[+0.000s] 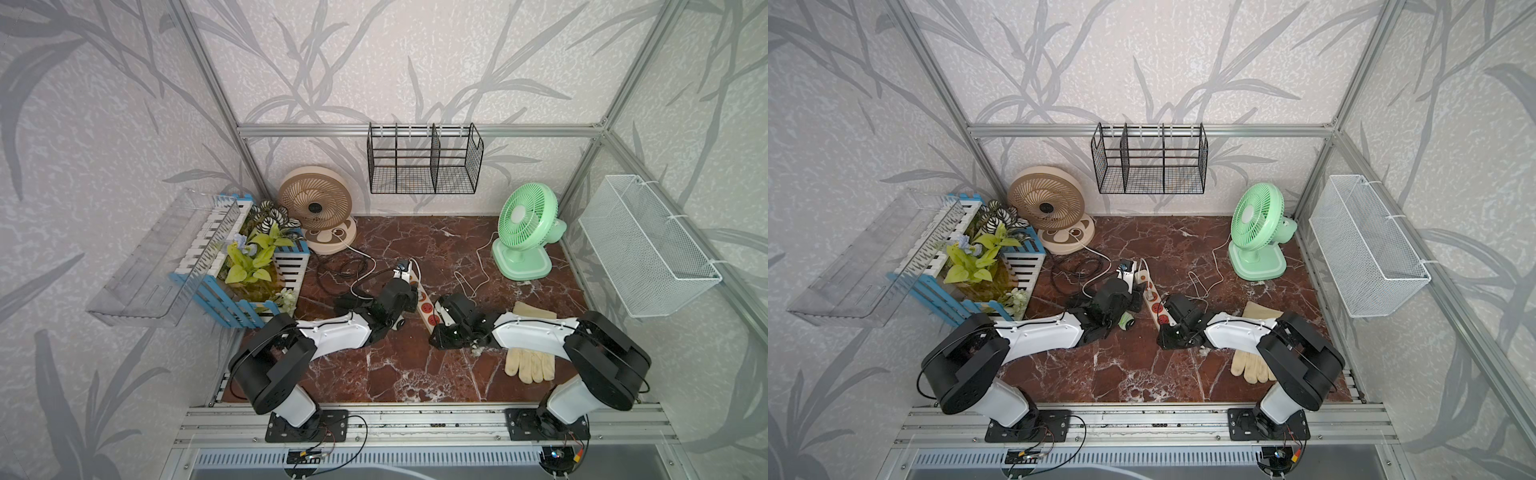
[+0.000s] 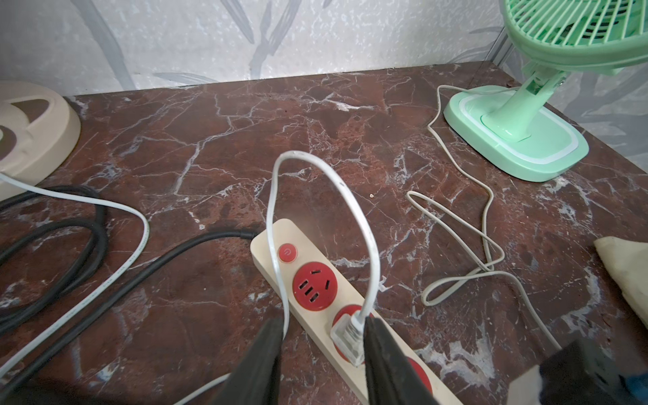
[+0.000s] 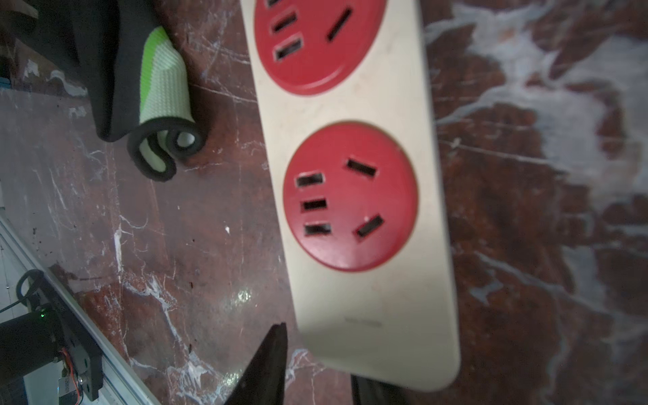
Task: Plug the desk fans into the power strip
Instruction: Move the socket to the center of the board, then pick up the plug from the center of the board.
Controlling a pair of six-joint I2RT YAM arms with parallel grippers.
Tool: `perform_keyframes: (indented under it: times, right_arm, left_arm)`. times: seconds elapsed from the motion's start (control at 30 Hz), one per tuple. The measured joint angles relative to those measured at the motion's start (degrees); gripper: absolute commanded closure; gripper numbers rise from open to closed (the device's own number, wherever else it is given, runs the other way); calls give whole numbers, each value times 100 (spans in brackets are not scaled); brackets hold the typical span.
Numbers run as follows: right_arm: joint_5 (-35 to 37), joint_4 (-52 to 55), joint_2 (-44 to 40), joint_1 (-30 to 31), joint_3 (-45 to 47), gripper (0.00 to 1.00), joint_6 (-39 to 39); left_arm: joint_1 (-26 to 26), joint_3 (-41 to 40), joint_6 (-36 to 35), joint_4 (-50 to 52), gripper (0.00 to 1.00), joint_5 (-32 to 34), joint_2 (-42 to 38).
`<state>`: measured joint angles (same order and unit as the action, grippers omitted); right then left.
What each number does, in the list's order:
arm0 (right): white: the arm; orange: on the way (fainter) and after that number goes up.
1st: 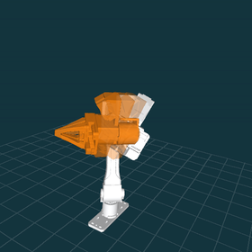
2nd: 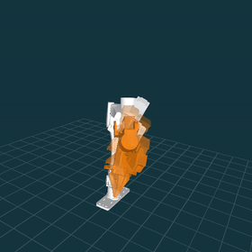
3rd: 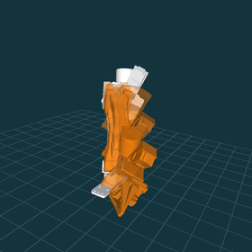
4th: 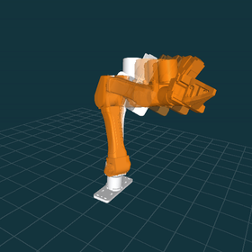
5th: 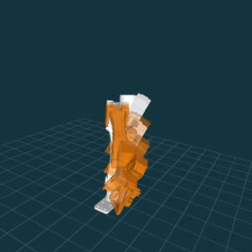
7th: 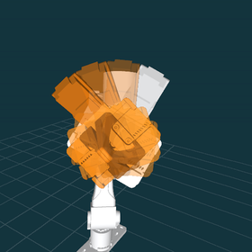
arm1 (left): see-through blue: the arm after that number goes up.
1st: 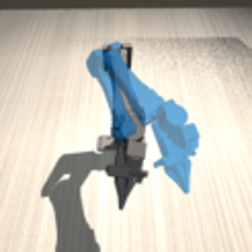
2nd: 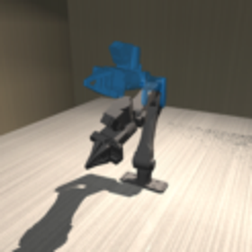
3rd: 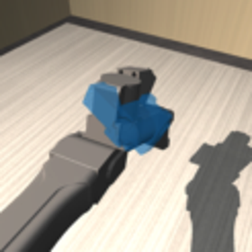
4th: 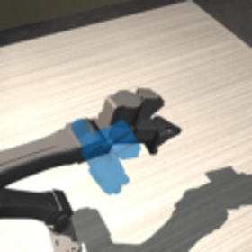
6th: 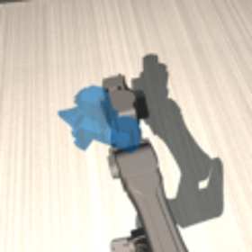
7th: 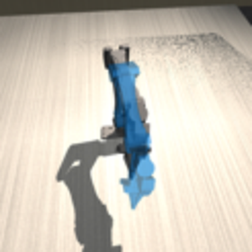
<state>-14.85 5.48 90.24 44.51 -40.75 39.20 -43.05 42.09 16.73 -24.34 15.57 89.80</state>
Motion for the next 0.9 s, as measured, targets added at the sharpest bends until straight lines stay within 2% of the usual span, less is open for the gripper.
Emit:
perform_keyframes:
  times: [0.13, 0.27, 0.4, 0.47, 0.5, 0.57, 0.6, 0.73, 0.9]
  right_arm:
    - [31, 157, -343, 0, 127, 56, -116]
    - [85, 671, -1174, -52, 247, 41, -339]
    - [142, 1191, -2009, -361, 286, 18, -531]
    - [236, 1397, -2400, -643, 393, 3, -566]
    - [262, 1484, -2533, -765, 452, 0, -579]
    - [363, 1657, -2791, -1047, 590, 1, -555]
    - [444, 1746, -2918, -1169, 662, 1, -522]
    - [629, 2159, -3314, -1755, 837, 1, -291]
    - [485, 2507, -3272, -2610, 837, 1, 50]
  left_arm:
    - [24, -33, 92, 2, 53, 133, -50]
    - [31, -258, 162, -87, 47, 142, -337]
    - [33, -549, 238, -284, 35, 138, -732]
    - [33, -691, 240, -428, 24, 129, -931]
    - [33, -743, 229, -476, 20, 131, -1001]
    - [28, -828, 221, -570, 3, 127, -1121]
    - [24, -855, 212, -616, 0, 122, -1165]
    - [-9, -883, 236, -739, 0, 111, -1220]
    - [-39, -883, 236, -748, 0, 107, -1233]
